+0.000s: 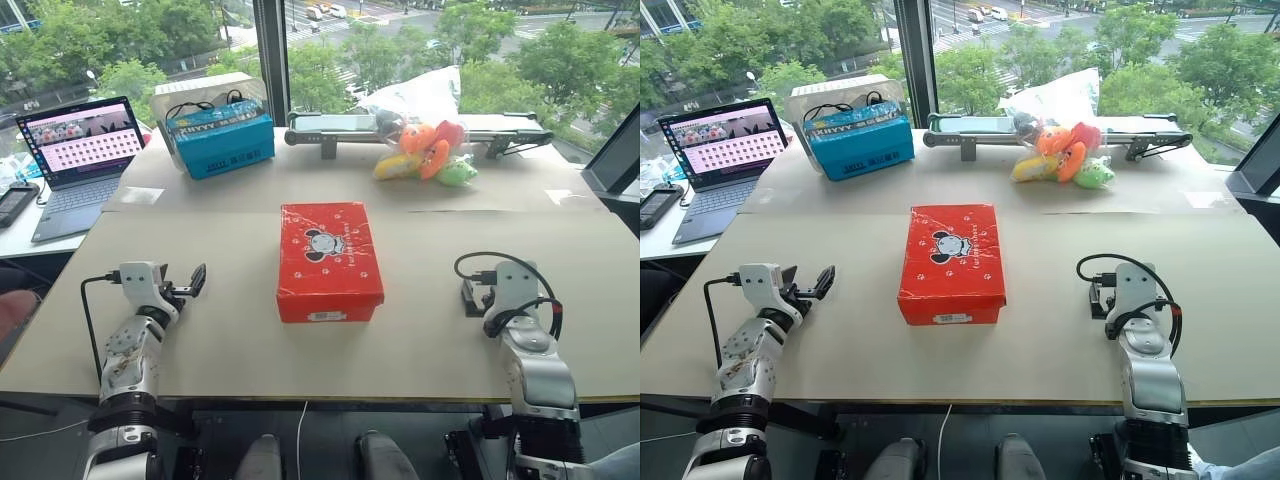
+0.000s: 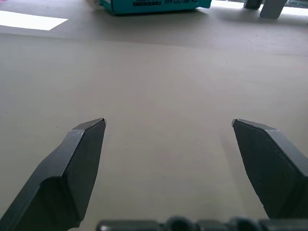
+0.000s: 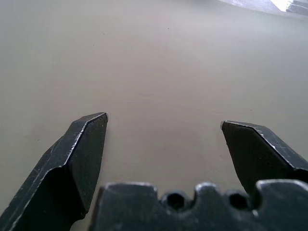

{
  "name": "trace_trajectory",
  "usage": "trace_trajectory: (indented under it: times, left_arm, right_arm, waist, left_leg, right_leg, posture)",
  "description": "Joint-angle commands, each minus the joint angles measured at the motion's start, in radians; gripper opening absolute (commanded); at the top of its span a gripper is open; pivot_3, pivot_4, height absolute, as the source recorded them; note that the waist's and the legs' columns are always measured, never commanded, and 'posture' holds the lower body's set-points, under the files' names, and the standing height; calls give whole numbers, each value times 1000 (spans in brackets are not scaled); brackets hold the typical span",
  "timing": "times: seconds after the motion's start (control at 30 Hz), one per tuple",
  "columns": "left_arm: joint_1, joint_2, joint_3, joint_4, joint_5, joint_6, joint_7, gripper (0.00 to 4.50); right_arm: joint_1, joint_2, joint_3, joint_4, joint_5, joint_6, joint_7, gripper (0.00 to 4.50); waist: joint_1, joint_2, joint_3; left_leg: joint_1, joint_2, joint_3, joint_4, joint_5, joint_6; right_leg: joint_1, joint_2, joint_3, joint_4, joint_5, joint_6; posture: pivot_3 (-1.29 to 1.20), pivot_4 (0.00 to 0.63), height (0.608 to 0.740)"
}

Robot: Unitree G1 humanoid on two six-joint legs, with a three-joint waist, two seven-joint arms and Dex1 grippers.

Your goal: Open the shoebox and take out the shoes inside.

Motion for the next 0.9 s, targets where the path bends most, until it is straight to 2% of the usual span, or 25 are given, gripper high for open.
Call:
trace_trajectory:
  times: [0.03,0.13,0.27,0.43,0.53,0.6,0.8,0.9]
  left_arm:
    - [5,2,-22,18,2,15,-36,4500]
    - [29,52,-78,-32,5,30,-180,4500]
    - [135,175,-141,-243,-85,128,-467,4500]
    - [258,334,-118,-453,-229,284,-703,4500]
    - [274,398,-97,-473,-240,311,-743,4500]
    - [263,411,-87,-472,-240,314,-738,4500]
    - [245,400,-84,-477,-231,296,-721,4500]
    - [243,397,-87,-477,-229,294,-720,4500]
  right_arm:
    - [-16,-19,-8,-15,-2,1,5,4493]
    - [-34,-80,38,-23,-4,-4,89,4493]
    - [-62,-200,46,-58,56,15,258,4493]
    - [-47,-337,59,-121,157,75,481,4493]
    - [-15,-404,52,-182,238,118,606,4493]
    - [-1,-431,41,-208,286,136,663,4493]
    - [16,-473,63,-227,320,141,736,4493]
    - [11,-476,72,-222,327,134,744,4493]
  waist:
    - [0,0,0]
    - [-2,0,0]
    - [-17,0,0]
    - [-30,-6,4]
    - [-33,-7,5]
    - [-28,-7,5]
    - [-26,-11,7]
    - [-27,-13,8]
  left_leg:
    - [0,0,0,0,0,0]
    - [0,0,0,0,0,0]
    - [-2,0,0,0,0,0]
    - [-4,1,-1,0,0,0]
    - [-4,2,-1,0,0,0]
    - [-4,2,-1,1,0,0]
    - [-4,2,-1,1,0,0]
    - [-4,2,0,1,0,0]
  right_leg:
    - [0,0,0,0,0,0]
    - [0,0,0,0,0,0]
    - [-1,0,0,0,0,0]
    - [-3,1,-1,0,-1,-1]
    - [-4,1,-1,1,-1,-2]
    - [-4,1,-1,1,-5,-8]
    - [-3,0,-1,0,-5,-8]
    - [-4,1,-2,0,-2,-2]
  posture:
    - [0,150,701]
    - [0,150,701]
    - [0,150,701]
    - [0,150,701]
    - [0,150,701]
    - [0,150,701]
    - [0,150,701]
    - [0,150,701]
